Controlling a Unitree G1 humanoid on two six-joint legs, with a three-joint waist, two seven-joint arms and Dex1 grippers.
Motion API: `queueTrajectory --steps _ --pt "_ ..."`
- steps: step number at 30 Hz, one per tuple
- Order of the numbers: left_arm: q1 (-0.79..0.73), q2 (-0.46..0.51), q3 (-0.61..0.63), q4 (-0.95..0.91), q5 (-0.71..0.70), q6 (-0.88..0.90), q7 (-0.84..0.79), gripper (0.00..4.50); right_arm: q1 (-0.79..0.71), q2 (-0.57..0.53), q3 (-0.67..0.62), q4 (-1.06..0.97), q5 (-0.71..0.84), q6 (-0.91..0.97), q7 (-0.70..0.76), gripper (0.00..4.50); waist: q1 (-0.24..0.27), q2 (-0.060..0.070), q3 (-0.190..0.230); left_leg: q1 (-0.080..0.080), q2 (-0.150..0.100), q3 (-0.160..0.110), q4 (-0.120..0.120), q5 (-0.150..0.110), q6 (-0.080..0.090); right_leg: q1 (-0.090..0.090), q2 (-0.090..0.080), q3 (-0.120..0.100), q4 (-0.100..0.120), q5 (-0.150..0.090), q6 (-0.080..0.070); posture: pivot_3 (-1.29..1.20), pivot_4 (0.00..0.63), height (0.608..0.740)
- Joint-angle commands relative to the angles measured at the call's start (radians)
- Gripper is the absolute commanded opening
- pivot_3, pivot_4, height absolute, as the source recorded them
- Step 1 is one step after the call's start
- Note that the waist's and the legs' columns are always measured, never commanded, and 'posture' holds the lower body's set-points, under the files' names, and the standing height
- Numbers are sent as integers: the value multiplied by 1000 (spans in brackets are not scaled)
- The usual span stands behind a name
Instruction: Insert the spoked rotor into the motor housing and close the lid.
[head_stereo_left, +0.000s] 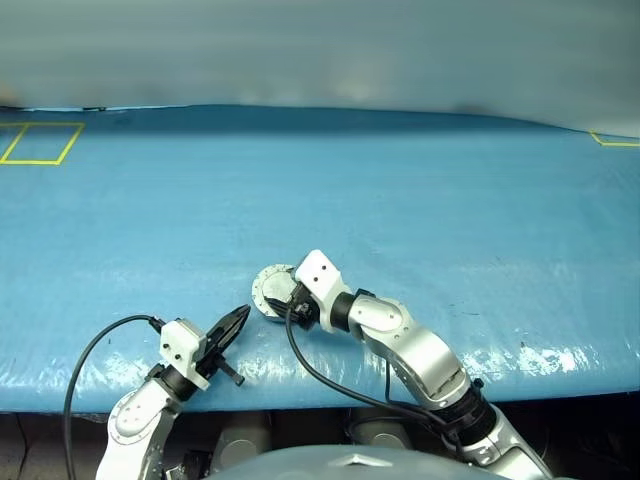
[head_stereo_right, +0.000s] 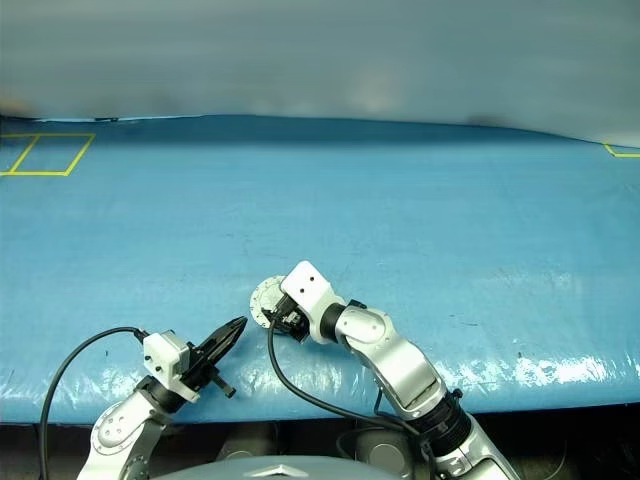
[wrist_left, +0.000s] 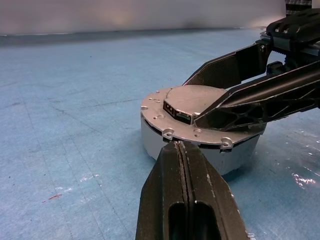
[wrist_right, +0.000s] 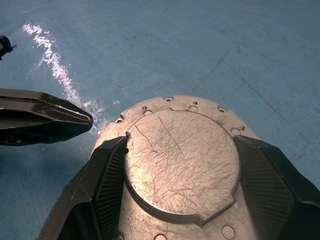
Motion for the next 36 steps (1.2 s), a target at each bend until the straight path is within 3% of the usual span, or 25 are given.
queueTrajectory --steps 1,36 --pt "2 7 1 -22 -15 0 0 0 -36 12 -26 -44 -2 -12 3 3023 0 0 0 0 0 0 0 0 0 0 0 0 0 0 0 0 150 740" --pt "25 29 -5 -54 -35 36 1 0 -50 75 14 63 -69 52 -41 3023 -19 0 0 1 0 0 -1 0 0 0 0 0 0 0 0 0 150 740"
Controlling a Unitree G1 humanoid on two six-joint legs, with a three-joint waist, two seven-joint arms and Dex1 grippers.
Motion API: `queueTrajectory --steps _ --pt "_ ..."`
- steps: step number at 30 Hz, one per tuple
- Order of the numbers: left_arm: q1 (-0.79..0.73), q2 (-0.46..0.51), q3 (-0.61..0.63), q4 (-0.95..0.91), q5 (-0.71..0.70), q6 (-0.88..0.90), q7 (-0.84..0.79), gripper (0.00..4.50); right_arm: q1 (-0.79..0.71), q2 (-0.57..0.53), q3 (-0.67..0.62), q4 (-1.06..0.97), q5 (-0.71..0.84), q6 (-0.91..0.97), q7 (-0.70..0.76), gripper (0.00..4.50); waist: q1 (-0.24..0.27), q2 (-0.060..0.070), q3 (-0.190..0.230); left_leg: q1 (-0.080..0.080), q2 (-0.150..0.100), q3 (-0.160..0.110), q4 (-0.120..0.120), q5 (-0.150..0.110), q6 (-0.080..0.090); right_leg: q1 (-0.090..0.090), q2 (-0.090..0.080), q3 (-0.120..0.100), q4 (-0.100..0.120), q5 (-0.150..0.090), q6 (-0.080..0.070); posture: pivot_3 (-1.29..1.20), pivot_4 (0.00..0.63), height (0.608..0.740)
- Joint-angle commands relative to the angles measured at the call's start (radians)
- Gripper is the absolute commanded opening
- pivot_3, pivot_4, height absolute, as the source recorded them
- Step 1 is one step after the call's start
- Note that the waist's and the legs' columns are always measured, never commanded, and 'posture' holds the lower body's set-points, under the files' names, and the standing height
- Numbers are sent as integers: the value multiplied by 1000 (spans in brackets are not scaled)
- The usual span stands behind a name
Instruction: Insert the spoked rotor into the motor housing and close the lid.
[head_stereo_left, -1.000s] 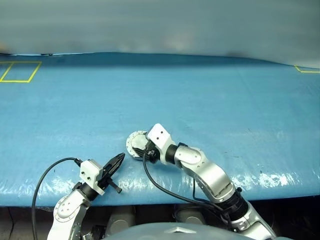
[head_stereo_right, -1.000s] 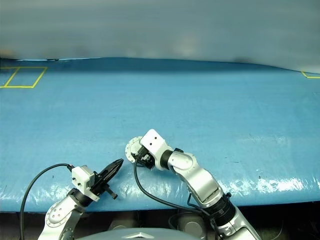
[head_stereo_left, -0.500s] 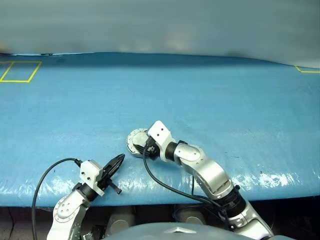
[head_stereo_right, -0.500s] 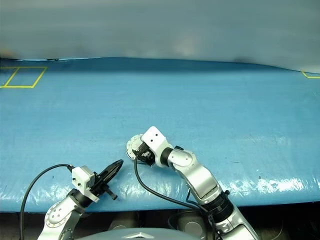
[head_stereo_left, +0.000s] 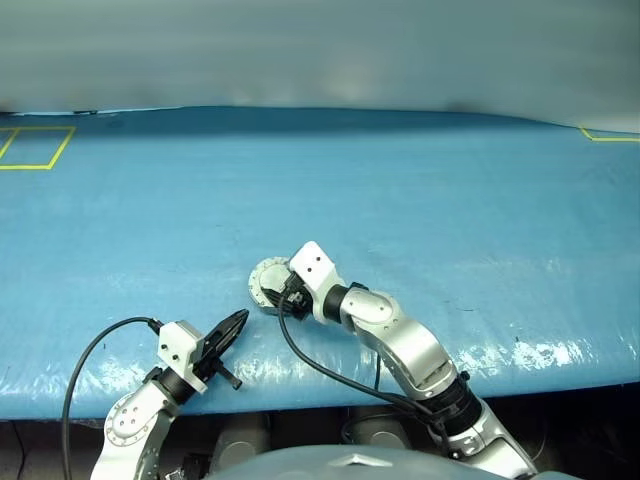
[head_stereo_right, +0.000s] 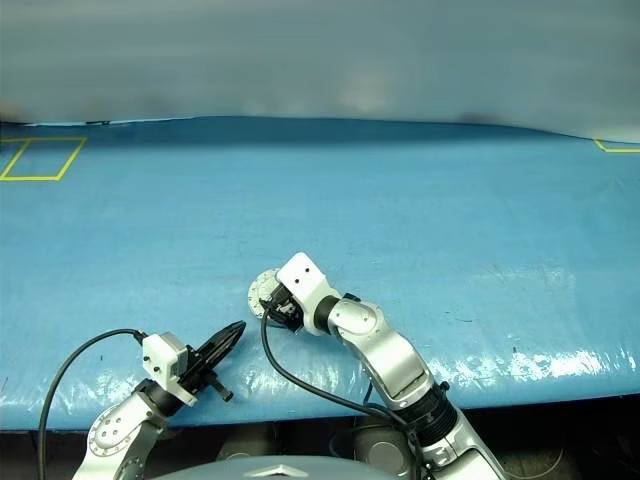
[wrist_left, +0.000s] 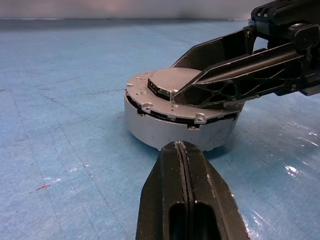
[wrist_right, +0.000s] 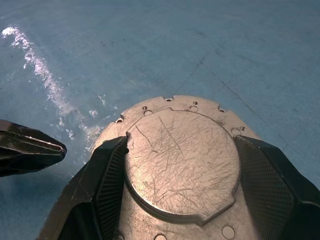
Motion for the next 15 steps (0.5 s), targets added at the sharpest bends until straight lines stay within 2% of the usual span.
queueTrajectory --steps 1,8,15 --pt "6 9 -2 -50 -8 1 0 0 -9 4 23 -2 -25 30 -14 3023 -1 0 0 0 0 0 0 0 0 0 0 0 0 0 0 0 150 740" --pt "11 10 -7 -53 -8 4 -2 0 -13 33 16 -30 -23 106 -34 3023 -1 0 0 0 0 0 0 0 0 0 0 0 0 0 -1 0 150 740" --pt "17 11 -14 -55 -4 6 2 0 -40 5 47 -54 -62 80 -35 3023 -1 0 0 0 0 0 0 0 0 0 0 0 0 0 -1 0 150 740"
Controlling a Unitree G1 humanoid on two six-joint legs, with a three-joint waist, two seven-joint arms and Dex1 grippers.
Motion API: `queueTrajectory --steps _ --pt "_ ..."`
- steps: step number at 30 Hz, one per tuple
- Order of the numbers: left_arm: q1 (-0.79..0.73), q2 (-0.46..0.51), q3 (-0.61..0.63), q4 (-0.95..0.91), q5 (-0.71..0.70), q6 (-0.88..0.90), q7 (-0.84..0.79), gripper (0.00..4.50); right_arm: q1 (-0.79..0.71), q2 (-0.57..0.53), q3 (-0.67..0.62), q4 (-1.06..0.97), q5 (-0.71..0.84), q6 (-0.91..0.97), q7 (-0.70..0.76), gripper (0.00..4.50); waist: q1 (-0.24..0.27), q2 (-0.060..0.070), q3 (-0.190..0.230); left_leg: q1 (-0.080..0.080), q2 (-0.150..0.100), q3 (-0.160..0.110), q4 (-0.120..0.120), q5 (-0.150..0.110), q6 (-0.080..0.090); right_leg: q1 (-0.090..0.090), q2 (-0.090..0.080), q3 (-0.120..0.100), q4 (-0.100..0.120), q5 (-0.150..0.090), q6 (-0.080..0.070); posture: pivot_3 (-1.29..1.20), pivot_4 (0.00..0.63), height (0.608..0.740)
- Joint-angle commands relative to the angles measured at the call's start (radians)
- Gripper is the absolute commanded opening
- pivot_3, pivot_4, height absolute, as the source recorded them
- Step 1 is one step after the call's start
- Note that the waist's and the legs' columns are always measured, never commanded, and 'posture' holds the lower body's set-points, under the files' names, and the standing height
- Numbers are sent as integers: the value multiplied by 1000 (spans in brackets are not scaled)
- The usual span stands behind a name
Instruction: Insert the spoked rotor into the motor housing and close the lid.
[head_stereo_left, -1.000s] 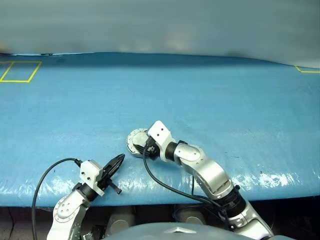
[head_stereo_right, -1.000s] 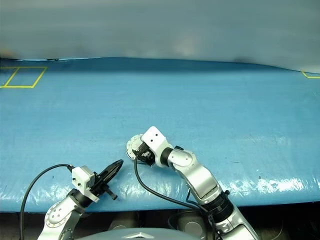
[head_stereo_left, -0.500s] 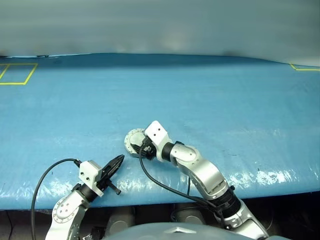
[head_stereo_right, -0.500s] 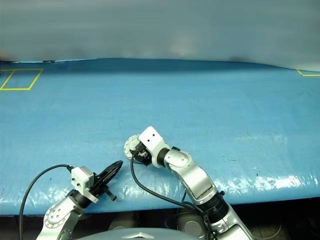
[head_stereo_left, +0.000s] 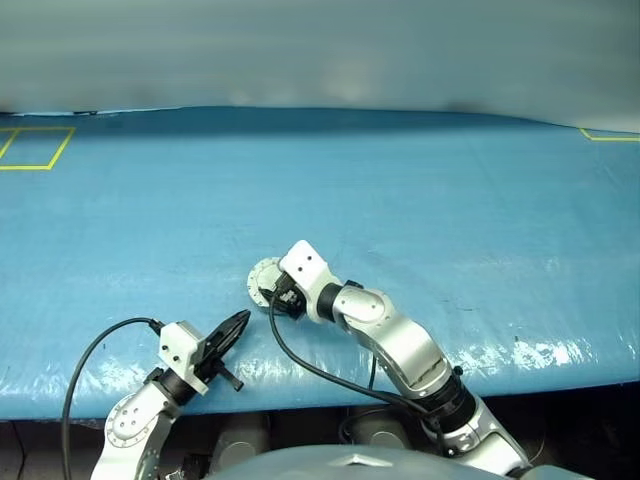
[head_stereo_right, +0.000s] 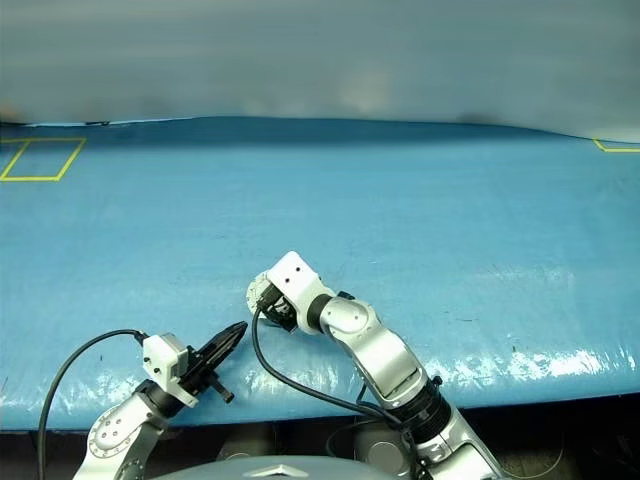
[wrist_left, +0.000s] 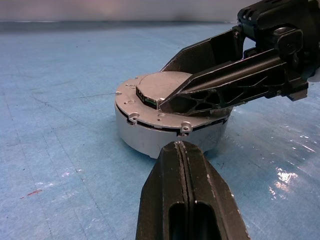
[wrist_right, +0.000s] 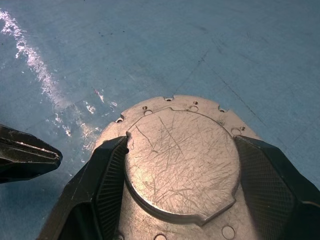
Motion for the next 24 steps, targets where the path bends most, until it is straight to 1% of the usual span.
queueTrajectory --steps 1,11,20,24 --pt "5 8 -4 -35 0 3 2 0 -8 -1 5 -18 -17 3 -5 3023 0 0 0 0 0 0 0 0 0 0 0 0 0 0 0 0 150 740" --pt "6 6 -5 -29 0 5 5 0 11 14 12 -4 -19 57 -31 3023 0 0 0 0 0 0 0 0 0 0 0 0 0 0 0 0 150 740" --pt "5 6 -4 -31 -1 2 4 0 24 -33 49 39 -70 -34 -34 3023 0 0 0 0 0 0 0 0 0 0 0 0 0 -2 -3 0 150 740" --pt "4 7 -4 -31 0 3 3 0 39 -21 30 50 -60 -35 -40 3023 0 0 0 0 0 0 0 0 0 0 0 0 0 -2 -3 0 150 740"
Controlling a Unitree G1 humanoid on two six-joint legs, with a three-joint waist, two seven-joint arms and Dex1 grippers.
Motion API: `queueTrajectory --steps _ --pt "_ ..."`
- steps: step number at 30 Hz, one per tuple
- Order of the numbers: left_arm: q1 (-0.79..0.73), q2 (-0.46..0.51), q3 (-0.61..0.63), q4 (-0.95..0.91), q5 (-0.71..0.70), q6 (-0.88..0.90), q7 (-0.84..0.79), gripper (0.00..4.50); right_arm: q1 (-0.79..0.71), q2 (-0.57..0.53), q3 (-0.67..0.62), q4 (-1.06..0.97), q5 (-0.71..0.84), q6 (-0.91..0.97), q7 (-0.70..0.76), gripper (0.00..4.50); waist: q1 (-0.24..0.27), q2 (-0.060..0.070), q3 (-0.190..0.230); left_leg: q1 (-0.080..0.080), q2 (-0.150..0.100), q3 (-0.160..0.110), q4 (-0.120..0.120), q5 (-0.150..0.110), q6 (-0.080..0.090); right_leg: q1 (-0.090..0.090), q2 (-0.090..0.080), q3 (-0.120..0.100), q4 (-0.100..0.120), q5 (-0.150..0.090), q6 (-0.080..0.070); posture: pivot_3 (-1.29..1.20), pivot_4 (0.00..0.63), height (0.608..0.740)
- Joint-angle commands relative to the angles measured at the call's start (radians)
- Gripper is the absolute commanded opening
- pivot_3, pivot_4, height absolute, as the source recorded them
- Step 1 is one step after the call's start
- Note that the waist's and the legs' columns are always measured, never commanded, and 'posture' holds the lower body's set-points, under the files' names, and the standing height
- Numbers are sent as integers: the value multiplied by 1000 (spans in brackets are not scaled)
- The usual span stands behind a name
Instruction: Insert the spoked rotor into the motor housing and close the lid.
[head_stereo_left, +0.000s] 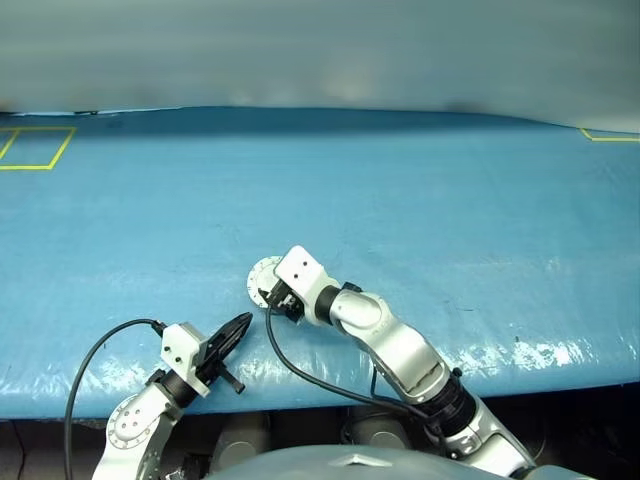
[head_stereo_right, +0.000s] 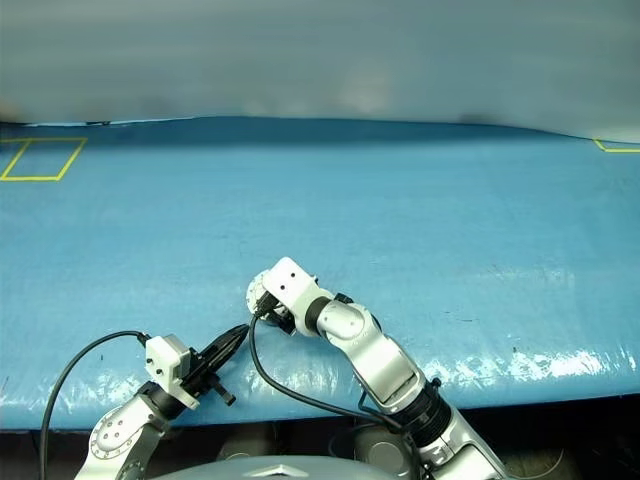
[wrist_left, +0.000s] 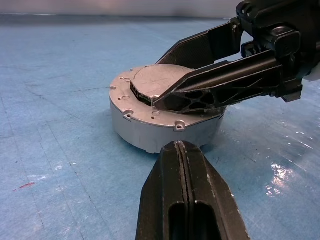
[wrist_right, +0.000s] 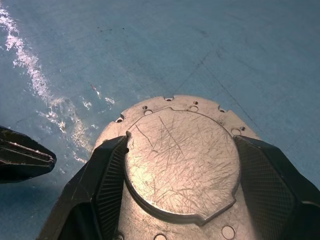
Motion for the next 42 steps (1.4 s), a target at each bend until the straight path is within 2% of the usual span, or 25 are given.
queueTrajectory --steps 1,10,14,19,23,26,34,37,42 --pt "2 7 2 -32 0 -10 2 0 28 6 -17 39 -10 18 -14 3023 0 0 0 0 0 0 0 0 0 0 0 0 0 0 0 0 150 740" --pt "3 5 3 -32 6 -9 10 0 19 -3 -23 57 -17 0 12 3023 0 0 0 1 0 0 0 0 0 0 0 0 0 0 0 0 150 740" --pt "-26 -3 72 -6 -44 1 39 0 20 -2 -32 53 -10 11 20 3023 1 0 0 1 0 0 0 0 0 0 0 0 0 0 0 0 150 740" --pt "-58 17 129 16 -36 -9 46 0 19 -1 -30 55 -11 11 27 3023 1 0 0 1 0 0 0 0 0 1 0 0 0 0 0 0 150 740" --pt "-155 47 121 -102 -11 208 156 0 18 -2 -29 57 -15 9 29 3023 5 -1 -1 0 0 -1 0 0 0 1 0 0 0 0 0 0 150 740" --pt "-220 85 110 -140 -38 348 165 0 20 -4 -32 57 -15 7 27 3023 3 0 -2 1 0 -2 1 1 -1 2 1 -1 0 2 4 0 150 740" --pt "-431 124 126 -162 -255 762 161 0 26 1 -37 66 -19 -8 17 3023 3 1 -2 1 0 -3 0 1 -1 2 0 -1 0 3 5 0 150 740" --pt "-491 134 141 -137 -338 859 139 0 27 3 -35 67 -20 -9 15 3023 2 1 -2 1 -1 -3 0 1 -1 2 0 -1 0 3 5 0 150 740" --pt "-555 156 121 -65 -348 932 120 0 28 6 -38 69 -20 -8 13 3023 1 1 -2 1 -1 -3 -1 1 -2 2 1 -1 0 3 5 0 150 740"
